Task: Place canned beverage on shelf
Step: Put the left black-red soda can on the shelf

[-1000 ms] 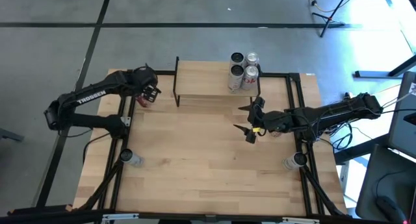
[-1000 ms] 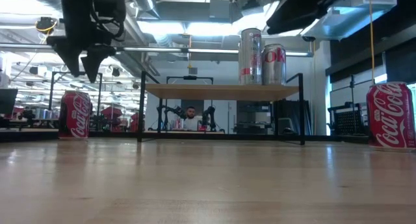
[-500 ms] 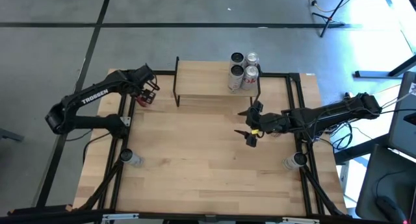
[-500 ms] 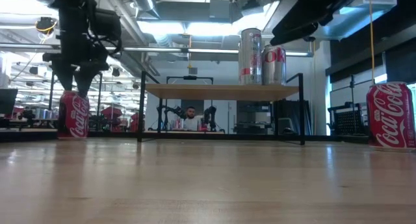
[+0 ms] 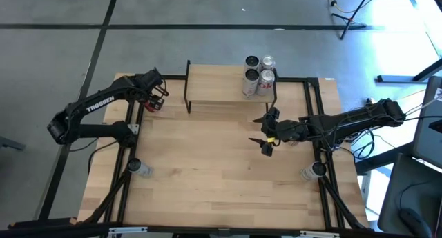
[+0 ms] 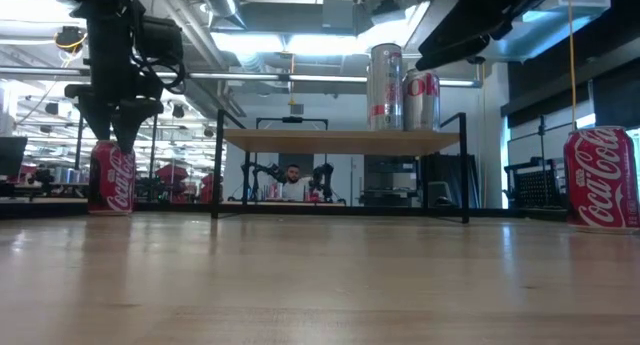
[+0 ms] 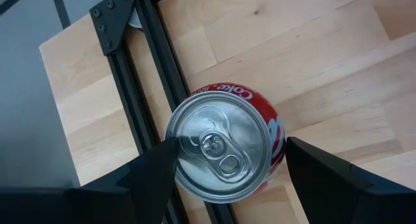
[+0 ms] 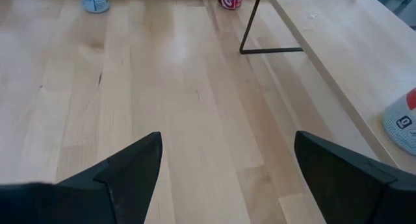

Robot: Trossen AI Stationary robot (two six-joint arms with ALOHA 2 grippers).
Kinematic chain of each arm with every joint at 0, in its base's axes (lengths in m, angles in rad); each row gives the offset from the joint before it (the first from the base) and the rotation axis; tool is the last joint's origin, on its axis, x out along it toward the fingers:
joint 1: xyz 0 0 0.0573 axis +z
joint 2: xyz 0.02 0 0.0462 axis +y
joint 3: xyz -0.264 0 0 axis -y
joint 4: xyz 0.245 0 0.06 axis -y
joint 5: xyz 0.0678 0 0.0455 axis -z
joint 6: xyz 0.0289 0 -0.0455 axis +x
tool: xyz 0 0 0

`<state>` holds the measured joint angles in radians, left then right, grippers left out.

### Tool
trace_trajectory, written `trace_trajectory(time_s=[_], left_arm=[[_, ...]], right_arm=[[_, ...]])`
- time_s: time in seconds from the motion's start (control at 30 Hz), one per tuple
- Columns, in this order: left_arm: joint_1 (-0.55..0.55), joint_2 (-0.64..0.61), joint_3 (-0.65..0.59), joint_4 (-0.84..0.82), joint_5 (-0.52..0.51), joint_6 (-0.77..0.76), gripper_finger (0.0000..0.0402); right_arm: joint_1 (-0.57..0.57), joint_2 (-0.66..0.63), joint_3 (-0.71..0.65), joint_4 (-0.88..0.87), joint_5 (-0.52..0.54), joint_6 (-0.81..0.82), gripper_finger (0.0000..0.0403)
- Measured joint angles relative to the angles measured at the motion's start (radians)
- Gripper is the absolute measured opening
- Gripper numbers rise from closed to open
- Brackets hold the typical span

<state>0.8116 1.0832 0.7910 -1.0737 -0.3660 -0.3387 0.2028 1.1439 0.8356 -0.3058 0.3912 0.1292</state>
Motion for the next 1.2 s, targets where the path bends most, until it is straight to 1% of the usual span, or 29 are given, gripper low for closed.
trace_trajectory(time_s=[0.1, 0.23, 0.37, 0.47, 0.77, 0.87, 0.97, 1.2], left_arm=[[-0.010, 0.001, 0.010, -0.005, 0.004, -0.012, 0.0270], [-0.038, 0.002, 0.051, -0.018, 0.040, -0.028, 0.0270], [-0.074, 0.001, 0.085, -0.010, 0.135, -0.029, 0.0270], [-0.092, 0.000, 0.101, -0.011, 0.164, -0.027, 0.0270], [-0.112, 0.000, 0.112, -0.015, 0.156, 0.063, 0.0270], [-0.112, 0.000, 0.112, -0.017, 0.155, 0.084, 0.0276], [-0.111, -0.001, 0.112, -0.017, 0.139, 0.088, 0.0294], [-0.084, -0.001, 0.113, -0.006, 0.040, 0.104, 0.0353]], right_arm=[[0.000, 0.000, 0.000, 0.005, 0.000, -0.002, 0.0337], [0.000, 0.000, 0.000, 0.009, 0.000, -0.002, 0.0337], [0.000, 0.000, 0.000, 0.017, -0.007, 0.005, 0.0337], [0.000, 0.000, 0.000, 0.015, -0.010, 0.006, 0.0337], [0.000, 0.000, 0.000, 0.011, -0.010, 0.008, 0.0337], [0.000, 0.000, 0.000, 0.012, -0.010, 0.008, 0.0337], [0.000, 0.000, 0.000, 0.012, -0.010, 0.008, 0.0337], [0.000, 0.000, 0.000, 0.012, -0.011, 0.008, 0.0337]])
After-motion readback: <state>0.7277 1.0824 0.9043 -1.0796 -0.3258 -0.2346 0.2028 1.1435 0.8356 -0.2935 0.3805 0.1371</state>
